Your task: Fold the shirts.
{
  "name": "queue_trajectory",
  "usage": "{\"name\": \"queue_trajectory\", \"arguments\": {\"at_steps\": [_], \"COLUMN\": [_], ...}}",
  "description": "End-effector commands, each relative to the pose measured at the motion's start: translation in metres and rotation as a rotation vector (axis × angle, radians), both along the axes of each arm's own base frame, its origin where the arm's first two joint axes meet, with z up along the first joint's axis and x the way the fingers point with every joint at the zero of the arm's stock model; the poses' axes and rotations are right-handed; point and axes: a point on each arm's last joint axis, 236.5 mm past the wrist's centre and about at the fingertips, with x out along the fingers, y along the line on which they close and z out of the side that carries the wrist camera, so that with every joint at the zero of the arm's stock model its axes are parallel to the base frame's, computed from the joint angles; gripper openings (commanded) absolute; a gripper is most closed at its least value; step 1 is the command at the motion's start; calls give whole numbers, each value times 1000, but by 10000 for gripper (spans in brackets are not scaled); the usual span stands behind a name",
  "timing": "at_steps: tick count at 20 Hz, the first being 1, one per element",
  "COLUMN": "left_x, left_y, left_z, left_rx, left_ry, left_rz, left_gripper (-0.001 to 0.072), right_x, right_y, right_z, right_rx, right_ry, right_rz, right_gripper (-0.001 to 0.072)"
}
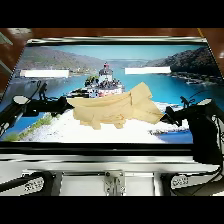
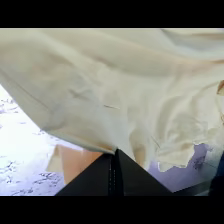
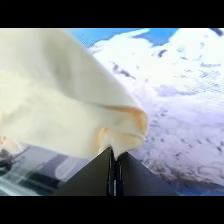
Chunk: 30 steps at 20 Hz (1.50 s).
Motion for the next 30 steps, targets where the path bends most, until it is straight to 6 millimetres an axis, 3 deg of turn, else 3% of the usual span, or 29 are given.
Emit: {"name": "queue_trajectory", "arguments": {"at_steps": [1, 2, 3, 5, 7, 8, 10, 11, 13, 14, 16, 18, 20, 22, 26, 30], "left_x": [18, 25, 30, 27, -5, -31, -86, -114, -152, -164, -175, -174, -171, -169, -165, -144], "left_y": [13, 22, 31, 42, 48, 49, 46, 42, 39, 39, 41, 46, 55, 64, 66, 69], "left_z": [66, 100, 147, 262, 385, 444, 525, 551, 577, 579, 562, 522, 471, 417, 303, 186], "left_rx": [75, 115, 160, 221, 274, 297, 328, 344, 350, 349, 397, 473, 550, 573, 502, 399], "left_ry": [-159, -233, -337, -607, -899, -1048, -1271, -1349, -1425, -1423, -1355, -1197, -1003, -796, -427, -161], "left_rz": [-61, -49, -33, 8, 64, 99, 151, 162, 191, 205, 200, 158, 92, 45, -56, -56], "left_gripper": [32, 32, 32, 33, 34, 34, 33, 33, 33, 33, 34, 34, 34, 34, 34, 34], "right_x": [21, 34, 47, 64, 58, 42, -13, -46, -99, -118, -138, -139, -127, -109, -65, 9], "right_y": [8, 4, 0, -8, -10, -10, -12, -12, -9, -6, -5, -10, -18, -23, -33, -48], "right_z": [60, 98, 142, 256, 390, 461, 578, 621, 667, 674, 669, 645, 607, 555, 431, 308], "right_rx": [-19, -63, -120, -275, -442, -532, -691, -758, -803, -817, -853, -889, -916, -898, -715, -545], "right_ry": [-197, -317, -441, -743, -1095, -1287, -1619, -1747, -1887, -1907, -1874, -1766, -1603, -1400, -950, -721], "right_rz": [146, 179, 200, 192, 103, 32, -133, -207, -321, -348, -354, -321, -253, -151, -17, -37], "right_gripper": [55, 55, 55, 55, 56, 56, 55, 55, 55, 56, 56, 56, 56, 55, 56, 56]}}
